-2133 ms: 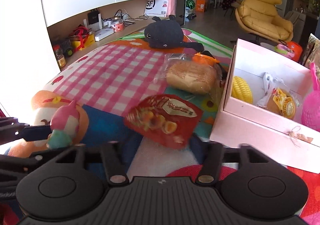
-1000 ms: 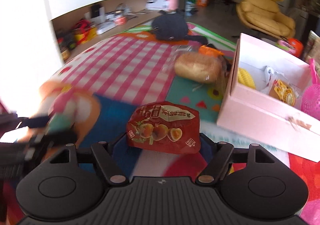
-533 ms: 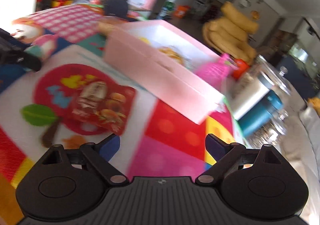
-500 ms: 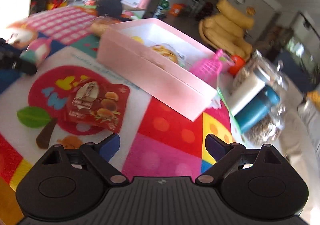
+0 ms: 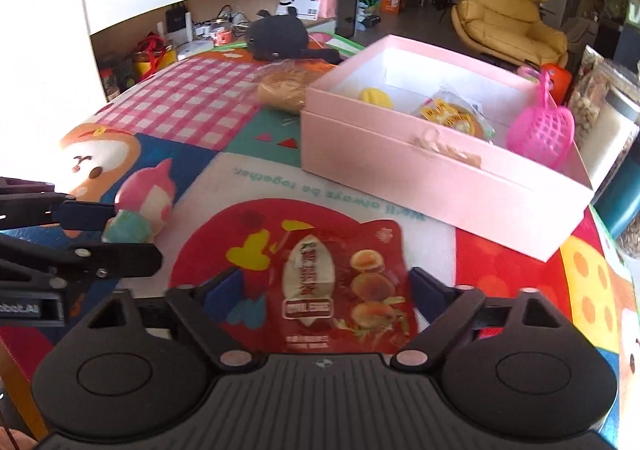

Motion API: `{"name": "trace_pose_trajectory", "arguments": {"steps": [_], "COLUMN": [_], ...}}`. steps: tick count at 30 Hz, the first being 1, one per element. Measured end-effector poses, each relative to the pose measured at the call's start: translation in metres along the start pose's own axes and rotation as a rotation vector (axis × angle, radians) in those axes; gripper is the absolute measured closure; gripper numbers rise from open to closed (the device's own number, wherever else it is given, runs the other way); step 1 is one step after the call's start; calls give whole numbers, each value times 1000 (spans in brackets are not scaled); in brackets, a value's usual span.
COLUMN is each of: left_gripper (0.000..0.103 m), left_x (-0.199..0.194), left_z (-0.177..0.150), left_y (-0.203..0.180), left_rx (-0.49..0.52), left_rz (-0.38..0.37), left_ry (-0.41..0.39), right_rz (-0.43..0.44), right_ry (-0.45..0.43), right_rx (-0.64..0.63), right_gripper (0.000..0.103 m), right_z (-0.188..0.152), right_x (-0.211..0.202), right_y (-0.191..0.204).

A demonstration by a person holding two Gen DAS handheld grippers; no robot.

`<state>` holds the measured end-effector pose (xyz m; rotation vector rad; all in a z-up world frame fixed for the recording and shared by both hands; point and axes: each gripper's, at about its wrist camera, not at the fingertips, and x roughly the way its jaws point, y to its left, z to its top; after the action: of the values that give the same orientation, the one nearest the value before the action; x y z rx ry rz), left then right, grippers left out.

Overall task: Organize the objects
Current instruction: 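Drop the toy into the pink box with the left gripper while the right gripper drops the eggs bag in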

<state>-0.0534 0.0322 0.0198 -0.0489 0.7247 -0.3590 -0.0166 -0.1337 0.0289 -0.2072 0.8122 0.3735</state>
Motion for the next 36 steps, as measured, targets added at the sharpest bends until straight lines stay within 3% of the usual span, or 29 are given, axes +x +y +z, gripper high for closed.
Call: {"name": "trace_pose_trajectory", "arguments": {"steps": [5, 9, 14, 16, 19, 21, 23, 25, 31, 36], "left_gripper": [51, 51, 51, 50, 48, 47, 48, 49, 49, 49], "left_x": [-4, -16, -26, -18, 16, 59, 99, 112, 72, 37], "left_z": [-4, 6, 75, 111, 153, 165, 165, 158, 126, 76], "left_y": [-7, -16, -48, -58, -64, -65, -64, -60, -37, -16], "left_rx": [18, 18, 125, 125, 75, 75, 73, 58, 4, -23], "left_rz": [19, -33, -57, -66, -124, -134, -86, -84, -107, -137], "left_ry": [0, -35, -165, -230, -292, -256, -153, -147, -225, -180], "right_rz": [-20, -23, -84, -96, -80, -81, -86, -97, -100, -81], "right_ry": [-39, -91, -185, -209, -215, -216, -210, -209, -207, -296], "right_rx": [-12, -2, -19, -15, 19, 33, 46, 53, 97, 160], "right_gripper": [30, 30, 30, 30, 30, 30, 30, 30, 30, 30], "right_z": [-15, -29, -33, -33, -32, -31, -31, -30, -21, 32], "right_x": [-37, -74, -102, -104, -99, -95, -91, -90, -86, -94], "right_y": [0, -10, -19, -22, -28, -31, -35, -39, -58, -85]}}
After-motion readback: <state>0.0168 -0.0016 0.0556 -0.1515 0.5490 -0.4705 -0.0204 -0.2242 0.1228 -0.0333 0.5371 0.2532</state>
